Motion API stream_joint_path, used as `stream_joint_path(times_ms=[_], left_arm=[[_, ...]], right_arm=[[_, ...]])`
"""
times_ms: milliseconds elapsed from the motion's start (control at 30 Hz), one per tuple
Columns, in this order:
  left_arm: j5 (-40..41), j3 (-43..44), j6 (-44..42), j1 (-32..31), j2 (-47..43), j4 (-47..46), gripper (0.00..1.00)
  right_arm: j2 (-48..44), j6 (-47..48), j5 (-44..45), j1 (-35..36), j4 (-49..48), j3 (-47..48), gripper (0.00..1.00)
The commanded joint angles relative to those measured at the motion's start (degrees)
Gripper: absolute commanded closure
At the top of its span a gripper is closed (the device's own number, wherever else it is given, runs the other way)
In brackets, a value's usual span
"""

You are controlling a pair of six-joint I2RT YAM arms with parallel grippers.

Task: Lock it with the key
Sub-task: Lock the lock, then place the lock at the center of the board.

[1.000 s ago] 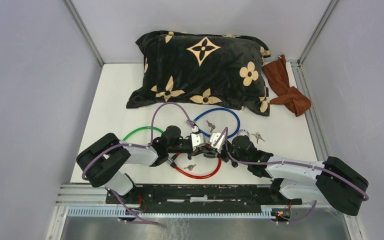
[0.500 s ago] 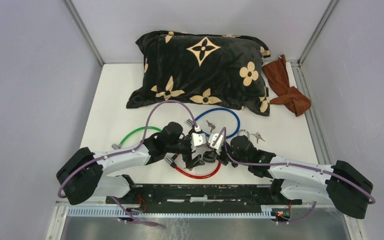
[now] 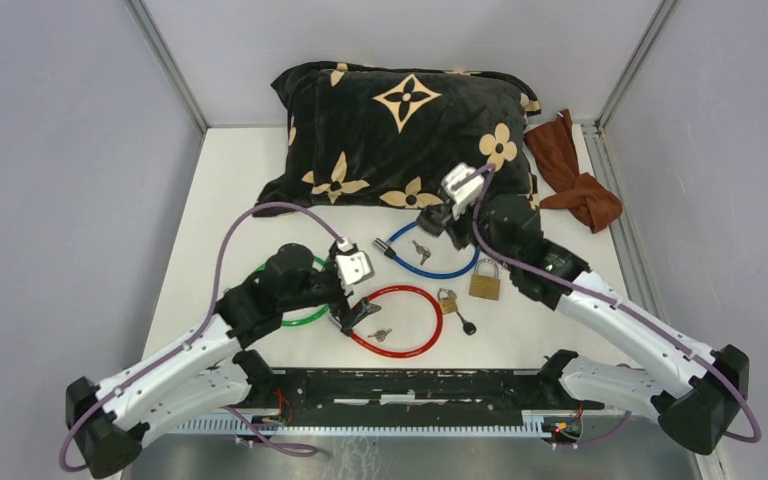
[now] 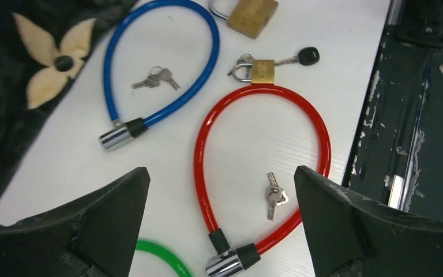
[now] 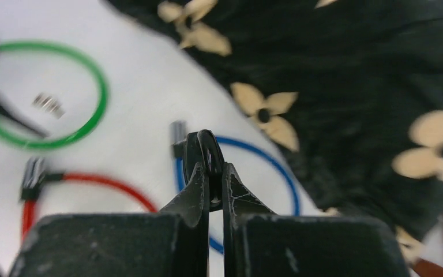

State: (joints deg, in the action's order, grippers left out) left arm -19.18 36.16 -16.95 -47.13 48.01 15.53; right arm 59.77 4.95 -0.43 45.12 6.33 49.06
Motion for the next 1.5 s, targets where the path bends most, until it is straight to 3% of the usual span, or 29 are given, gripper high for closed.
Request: stream_joint_path(times_ms=[0,100,200,233,300,400,567,833,1067,1167,1233,1333,1367,1433,1467], left_arm=[[6.1,-1.1,8.2,1.3,-9.3,1.2,0.0],[10.2,-3.9,13.4,1.3,-15.9,-0.6,0.0],[16.6,-7.9,21.8,2.2,-21.3,-2.7,0.0],[16.9,-9.3,24.4,4.0,-22.8,-3.4,0.0],[18.8,-11.5,29.5,8.3,-25.1,-4.4,0.0],[26.8,-13.3,32.9,13.3,-27.3,-6.7,0.0],[38.4,-15.0,36.0,19.1,-28.7,-9.2,0.0],[34.8,-18.1,36.5,25.1,-32.1,-12.6,0.0],[32.5,-19.5,35.4,26.3,-33.3,-13.9,0.0],[31.7,-20.4,35.4,26.4,-33.9,-15.1,0.0],[30.7,-20.8,35.3,26.3,-34.2,-15.4,0.0],[30.1,-21.0,35.2,26.3,-34.5,-15.4,0.0],[30.1,-21.0,35.2,26.3,-34.4,-15.4,0.0],[30.4,-21.2,35.0,26.3,-34.3,-15.4,0.0],[30.4,-21.2,35.0,26.3,-34.2,-15.4,0.0]], right_arm=[[2.2,-2.8,9.0,-2.7,5.2,10.3,1.0],[3.2,-2.7,-6.3,-1.1,-0.3,9.8,1.0],[3.1,-3.7,-31.0,-0.3,-11.9,6.5,1.0],[3.6,-4.8,-34.9,-0.3,-15.1,5.9,1.0],[6.2,-4.9,-30.0,-0.3,-12.2,8.4,1.0],[13.0,-7.1,-12.6,-0.6,-0.5,13.7,1.0],[22.9,-16.9,-22.0,-1.1,-13.7,9.6,1.0],[43.6,-22.9,-29.2,-3.1,-11.4,19.0,1.0],[51.7,-25.8,-34.3,-4.1,-12.3,22.7,1.0],[54.0,-24.1,-33.8,-4.3,-8.6,25.4,0.83],[55.3,-22.4,-33.7,-4.3,-5.1,28.3,0.64],[54.7,-18.8,-29.5,-4.2,0.5,32.2,0.47],[53.9,-17.5,-27.7,-4.2,2.8,33.8,0.24],[51.9,-14.5,-23.3,-3.9,6.9,36.9,0.05],[50.8,-12.8,-21.0,-3.8,9.3,38.2,0.02]])
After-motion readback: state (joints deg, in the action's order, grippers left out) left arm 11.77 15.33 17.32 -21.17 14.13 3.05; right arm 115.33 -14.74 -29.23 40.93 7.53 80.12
